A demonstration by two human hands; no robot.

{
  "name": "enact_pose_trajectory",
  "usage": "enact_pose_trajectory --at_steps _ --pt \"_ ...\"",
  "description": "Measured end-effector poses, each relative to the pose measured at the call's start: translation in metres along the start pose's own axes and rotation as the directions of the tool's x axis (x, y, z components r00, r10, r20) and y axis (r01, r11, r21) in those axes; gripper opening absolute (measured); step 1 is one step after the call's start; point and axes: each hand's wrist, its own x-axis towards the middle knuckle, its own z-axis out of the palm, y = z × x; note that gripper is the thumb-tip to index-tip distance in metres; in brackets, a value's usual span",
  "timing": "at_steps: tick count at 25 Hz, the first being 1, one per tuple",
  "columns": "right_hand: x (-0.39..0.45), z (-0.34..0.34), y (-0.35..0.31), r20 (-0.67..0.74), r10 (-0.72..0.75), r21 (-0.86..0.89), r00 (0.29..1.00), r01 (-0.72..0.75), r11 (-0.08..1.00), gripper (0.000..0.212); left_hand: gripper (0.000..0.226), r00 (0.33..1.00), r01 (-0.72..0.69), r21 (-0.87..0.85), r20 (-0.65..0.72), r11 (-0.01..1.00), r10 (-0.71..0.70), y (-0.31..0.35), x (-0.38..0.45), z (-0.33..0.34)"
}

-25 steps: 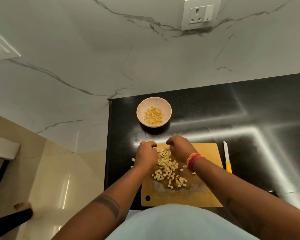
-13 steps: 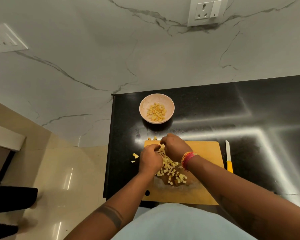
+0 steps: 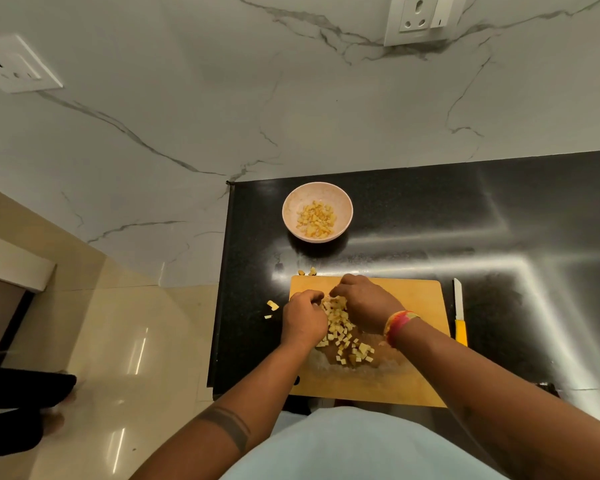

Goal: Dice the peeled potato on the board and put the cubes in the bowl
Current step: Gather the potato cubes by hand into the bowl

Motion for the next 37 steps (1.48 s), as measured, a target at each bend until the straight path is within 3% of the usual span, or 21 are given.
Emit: enact_pose_trajectory --at_steps 2,5,7,11,16,19,23,26,28,30,34,37 --pt "-0.009 -0.001 0.014 -0.078 0.119 0.056 0.990 -0.115 0.992 0.045 0.036 0.997 -0.009 -0.029 -0.072 1.000 0.007 -0.002 -0.003 0.000" --pt "-0.017 0.006 0.021 -0.142 0.274 0.003 0.951 -0.276 0.961 0.038 0.042 0.991 0.074 0.057 -0.113 0.996 -0.067 -0.009 -0.006 -0.003" --pt "-0.018 0.013 0.011 -0.132 0.273 -0.012 0.953 -0.277 0.961 0.040 0.046 0.992 0.114 0.098 -0.072 0.989 -0.108 -0.006 -0.005 -0.001" --pt "-0.017 0.022 -0.014 -0.086 0.195 0.078 0.977 -0.189 0.979 0.047 0.047 0.998 0.054 0.026 0.023 0.998 -0.054 0.009 -0.008 0.006" --pt "-0.009 0.006 0.006 -0.107 0.324 0.169 0.940 -0.304 0.938 0.051 0.046 0.999 0.033 0.038 -0.001 0.999 -0.033 0.005 -0.011 -0.002" --pt "-0.002 0.006 -0.002 -0.032 0.215 0.044 0.976 -0.213 0.976 0.046 0.050 0.996 0.062 0.092 0.057 0.994 -0.068 0.005 -0.010 -0.004" --pt "-0.009 0.017 -0.013 -0.041 0.116 0.061 0.992 -0.114 0.992 0.051 0.050 0.983 -0.024 0.135 0.182 0.991 -0.001 0.010 -0.005 0.000" --pt "-0.031 0.011 0.008 -0.133 0.231 0.167 0.964 -0.208 0.964 0.049 0.047 0.990 -0.095 0.184 0.120 0.978 0.073 0.008 -0.012 -0.003" --pt "-0.049 0.009 0.027 -0.119 0.342 0.183 0.932 -0.318 0.930 0.042 0.046 0.988 -0.149 0.236 0.084 0.960 0.133 -0.001 -0.019 -0.003" --pt "-0.066 0.010 0.040 -0.062 0.427 0.131 0.902 -0.416 0.900 0.045 0.059 0.986 -0.151 0.289 0.116 0.945 0.122 -0.004 -0.025 -0.001" --pt "-0.077 0.023 0.037 0.010 0.453 0.175 0.891 -0.448 0.877 0.051 0.116 0.954 -0.241 0.508 0.280 0.827 0.105 -0.006 -0.035 0.016" --pt "-0.063 0.028 0.020 -0.002 0.399 0.267 0.917 -0.384 0.884 0.052 0.119 0.949 -0.279 0.558 0.284 0.782 0.136 -0.007 -0.038 0.024"
